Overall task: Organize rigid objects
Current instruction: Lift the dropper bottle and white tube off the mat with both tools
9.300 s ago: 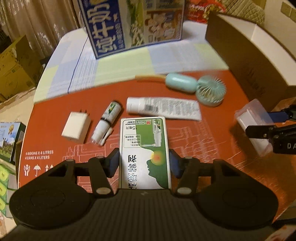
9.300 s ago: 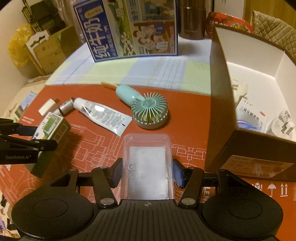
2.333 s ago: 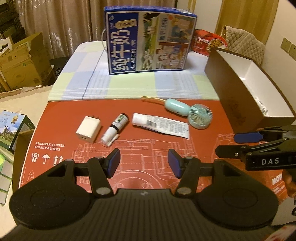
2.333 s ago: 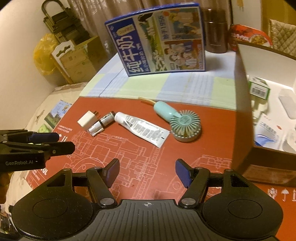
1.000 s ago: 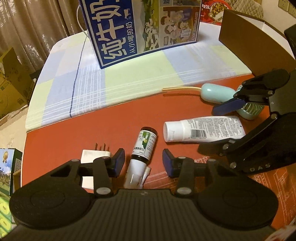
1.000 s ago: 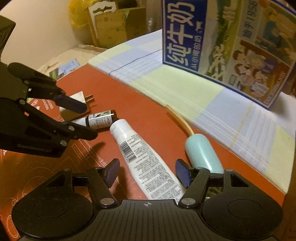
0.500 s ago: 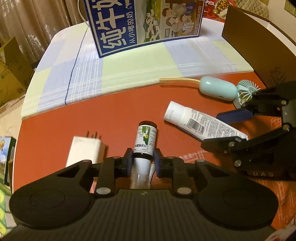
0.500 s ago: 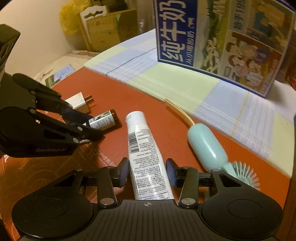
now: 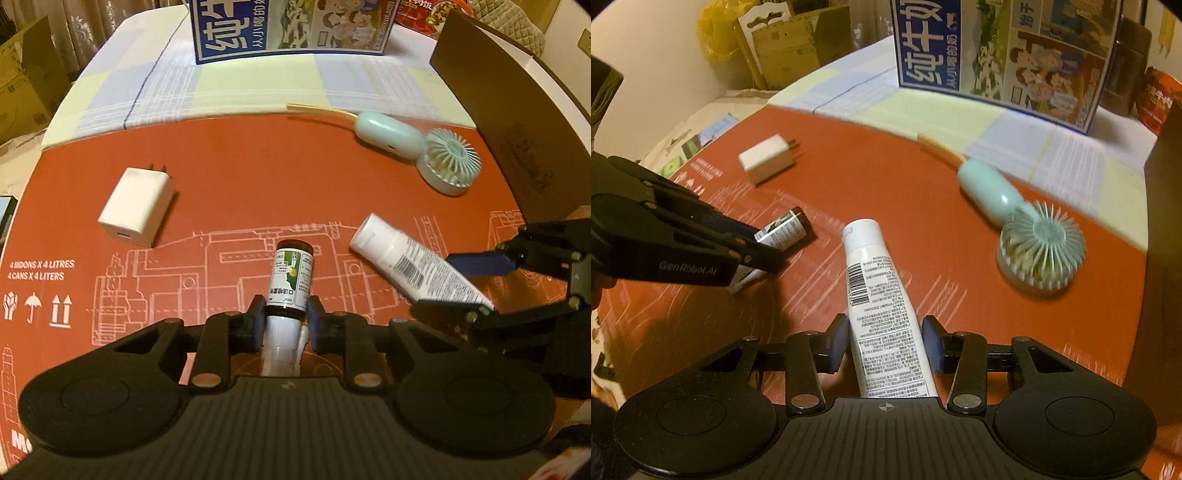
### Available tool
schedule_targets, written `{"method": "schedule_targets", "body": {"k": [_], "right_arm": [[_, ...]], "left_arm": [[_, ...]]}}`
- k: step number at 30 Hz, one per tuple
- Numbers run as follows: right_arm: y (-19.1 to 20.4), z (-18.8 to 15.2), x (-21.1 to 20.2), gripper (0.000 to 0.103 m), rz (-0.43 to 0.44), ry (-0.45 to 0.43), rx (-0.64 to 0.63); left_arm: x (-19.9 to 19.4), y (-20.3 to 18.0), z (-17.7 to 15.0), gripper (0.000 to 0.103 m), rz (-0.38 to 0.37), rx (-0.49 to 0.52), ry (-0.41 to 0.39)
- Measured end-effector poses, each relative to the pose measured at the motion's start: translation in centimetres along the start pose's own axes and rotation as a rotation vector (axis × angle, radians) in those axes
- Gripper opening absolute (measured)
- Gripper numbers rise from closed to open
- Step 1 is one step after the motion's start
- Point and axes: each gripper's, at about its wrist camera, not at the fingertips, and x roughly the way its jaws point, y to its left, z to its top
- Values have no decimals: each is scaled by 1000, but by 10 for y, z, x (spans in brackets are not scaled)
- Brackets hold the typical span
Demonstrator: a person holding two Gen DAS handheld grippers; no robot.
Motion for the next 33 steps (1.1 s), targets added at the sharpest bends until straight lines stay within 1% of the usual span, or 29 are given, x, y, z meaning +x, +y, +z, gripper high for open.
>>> {"method": "schedule_targets", "body": {"k": [3,7,12,14,15,18,24,29,33], "right_arm": [[6,-3,1,41,-9,-9,-20],[8,3,7,46,-17,-20,-30],[12,8,14,46,-34,-37,-59],[15,8,15,44,-47,-43,-75],[15,7,15,38,-43,-48,-75],[18,6,15,36,-50,-53,-82],[18,6,13,35,-54,-46,-67],[10,4,7,34,-33,-38,-7],[4,3,-3,33,-24,-50,38]], "left_arm": [[0,-2,1,20,1,0,-4],[2,-5,2,20,16,14,-18],[2,-9,1,20,36,33,-26],[2,-10,0,19,43,31,-30],[2,-11,0,19,46,30,-30],[2,-13,1,19,55,33,-25],[2,-16,1,19,49,25,-10],[-2,-20,0,19,52,33,-12],[-8,-23,1,19,50,39,-23]]}}
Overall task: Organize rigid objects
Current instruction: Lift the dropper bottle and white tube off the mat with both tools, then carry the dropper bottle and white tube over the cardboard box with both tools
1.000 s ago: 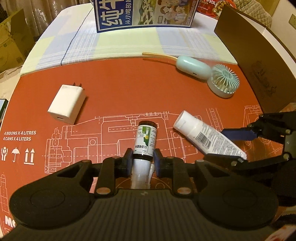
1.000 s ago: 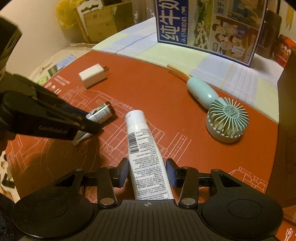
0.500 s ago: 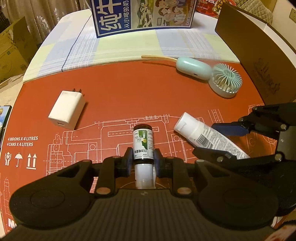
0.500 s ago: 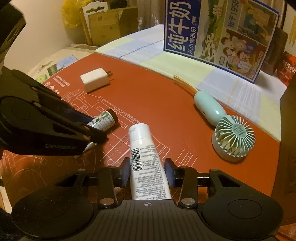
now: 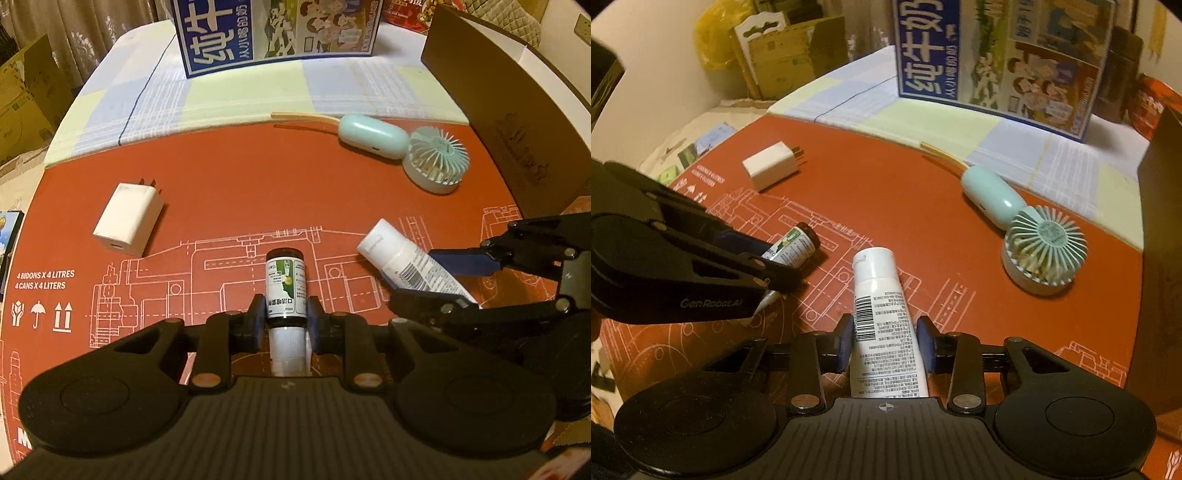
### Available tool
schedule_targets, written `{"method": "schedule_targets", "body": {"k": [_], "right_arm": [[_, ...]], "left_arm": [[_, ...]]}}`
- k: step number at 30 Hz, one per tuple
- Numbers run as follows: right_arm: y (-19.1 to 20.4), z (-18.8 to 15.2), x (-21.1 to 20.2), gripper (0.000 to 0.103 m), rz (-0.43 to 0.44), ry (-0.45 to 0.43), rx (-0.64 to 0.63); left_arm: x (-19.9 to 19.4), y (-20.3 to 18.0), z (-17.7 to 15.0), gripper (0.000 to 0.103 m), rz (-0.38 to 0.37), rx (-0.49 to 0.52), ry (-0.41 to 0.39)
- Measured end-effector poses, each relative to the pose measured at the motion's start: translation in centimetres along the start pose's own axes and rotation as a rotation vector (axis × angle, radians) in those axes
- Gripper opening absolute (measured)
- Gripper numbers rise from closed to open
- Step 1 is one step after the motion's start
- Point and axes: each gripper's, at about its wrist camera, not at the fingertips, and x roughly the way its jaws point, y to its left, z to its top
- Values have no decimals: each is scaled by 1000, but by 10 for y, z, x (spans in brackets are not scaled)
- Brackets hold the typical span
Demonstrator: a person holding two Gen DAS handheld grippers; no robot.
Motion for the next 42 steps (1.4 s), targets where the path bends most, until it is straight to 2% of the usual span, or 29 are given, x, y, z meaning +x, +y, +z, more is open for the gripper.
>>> {"method": "schedule_targets", "body": {"k": [12,21,32,42], "right_arm": [[-16,3,-46,33,12,-66,99],[-30,2,-87,33,5,-124,148],[-67,-1,-139,33,-41,-200,204],[-137,-3,-191,33,-134,-270,295]], "left_arm": [[-35,-16,11,19,-26,26,-69],[-65,-43,27,19,-69,82,-138],[-86,-98,56,19,-137,175,-213],[-90,-166,100,19,-216,245,-272]]}}
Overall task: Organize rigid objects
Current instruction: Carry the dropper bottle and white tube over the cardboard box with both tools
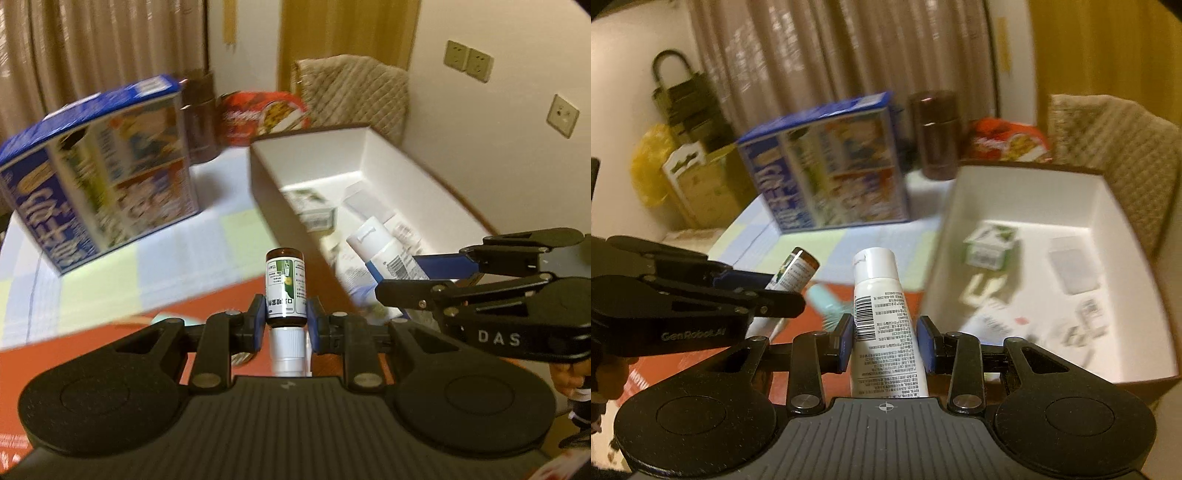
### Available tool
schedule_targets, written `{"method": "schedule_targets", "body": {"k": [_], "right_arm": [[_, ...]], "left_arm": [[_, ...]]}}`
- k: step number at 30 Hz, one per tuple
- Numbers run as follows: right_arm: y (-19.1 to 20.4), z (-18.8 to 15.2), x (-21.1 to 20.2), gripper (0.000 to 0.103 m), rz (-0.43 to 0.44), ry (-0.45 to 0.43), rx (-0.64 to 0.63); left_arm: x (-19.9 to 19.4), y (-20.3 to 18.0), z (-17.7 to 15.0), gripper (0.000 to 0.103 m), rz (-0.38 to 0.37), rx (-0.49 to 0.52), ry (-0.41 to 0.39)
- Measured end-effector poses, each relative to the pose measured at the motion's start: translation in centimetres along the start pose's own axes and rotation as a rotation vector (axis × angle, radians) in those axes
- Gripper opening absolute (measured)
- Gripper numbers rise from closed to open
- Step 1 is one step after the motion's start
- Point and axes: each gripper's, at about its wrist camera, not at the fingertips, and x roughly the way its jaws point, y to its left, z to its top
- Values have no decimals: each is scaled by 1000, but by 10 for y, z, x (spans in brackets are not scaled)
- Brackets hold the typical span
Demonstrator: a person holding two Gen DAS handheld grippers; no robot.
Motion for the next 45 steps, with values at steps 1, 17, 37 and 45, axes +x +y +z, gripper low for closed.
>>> {"method": "schedule_targets", "body": {"k": [1,17,37,45], "right_arm": [[-7,3,-2,33,-11,-5,6],[-111,37,-9,33,-110,-34,65],[-181,62,54,33,-132,37,114],[-200,67,76,33,-130,65,126]], "left_arm": [[4,-6,6,19,-8,5,-3],[77,-68,69,19,-73,14,17],[169,-79,114,19,-64,0,100],[200,-73,124,19,-60,-17,133]]}}
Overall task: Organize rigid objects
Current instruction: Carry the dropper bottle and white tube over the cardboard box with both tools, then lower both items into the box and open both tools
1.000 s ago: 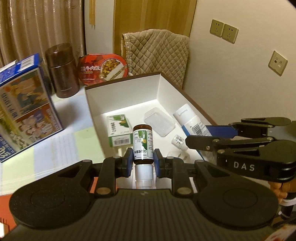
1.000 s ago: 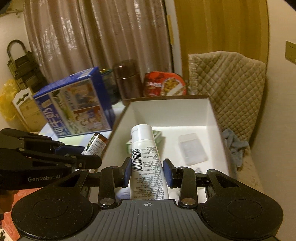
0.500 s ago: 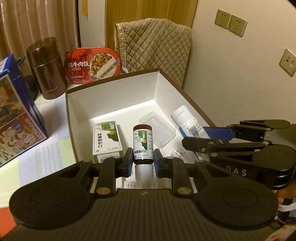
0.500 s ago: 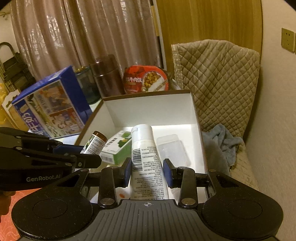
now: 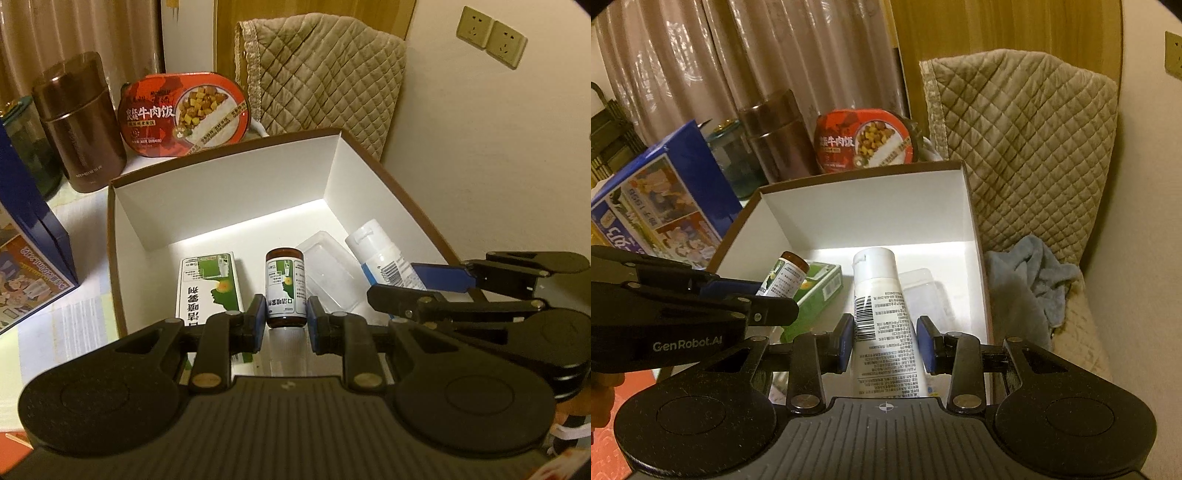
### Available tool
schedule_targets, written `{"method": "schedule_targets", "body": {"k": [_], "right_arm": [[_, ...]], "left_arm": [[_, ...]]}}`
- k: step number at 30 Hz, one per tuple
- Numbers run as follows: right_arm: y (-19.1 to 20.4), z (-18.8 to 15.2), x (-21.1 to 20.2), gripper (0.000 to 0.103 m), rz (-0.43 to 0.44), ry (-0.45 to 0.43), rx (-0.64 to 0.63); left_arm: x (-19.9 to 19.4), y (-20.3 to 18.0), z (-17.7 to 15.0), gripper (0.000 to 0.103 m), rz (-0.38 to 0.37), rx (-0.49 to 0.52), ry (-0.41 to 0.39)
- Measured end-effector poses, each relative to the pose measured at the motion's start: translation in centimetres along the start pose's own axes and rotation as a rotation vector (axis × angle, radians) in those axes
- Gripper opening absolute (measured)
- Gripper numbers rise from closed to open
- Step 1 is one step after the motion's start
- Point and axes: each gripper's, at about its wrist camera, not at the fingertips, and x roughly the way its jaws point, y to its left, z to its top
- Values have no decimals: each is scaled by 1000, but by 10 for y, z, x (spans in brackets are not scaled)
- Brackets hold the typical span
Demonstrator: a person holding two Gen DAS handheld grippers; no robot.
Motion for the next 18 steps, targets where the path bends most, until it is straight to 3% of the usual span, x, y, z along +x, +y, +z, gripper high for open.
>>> {"method": "schedule_targets", "body": {"k": [7,11,18], "right_arm": [[-8,5,10,33,-3,7,12],[-8,5,13,33,-2,9,13],[-8,5,15,33,1,13,10]], "left_arm": [[16,2,5,19,-20,-9,17],[19,5,6,26,-13,-6,15],[16,17,5,27,9,-21,21]]}}
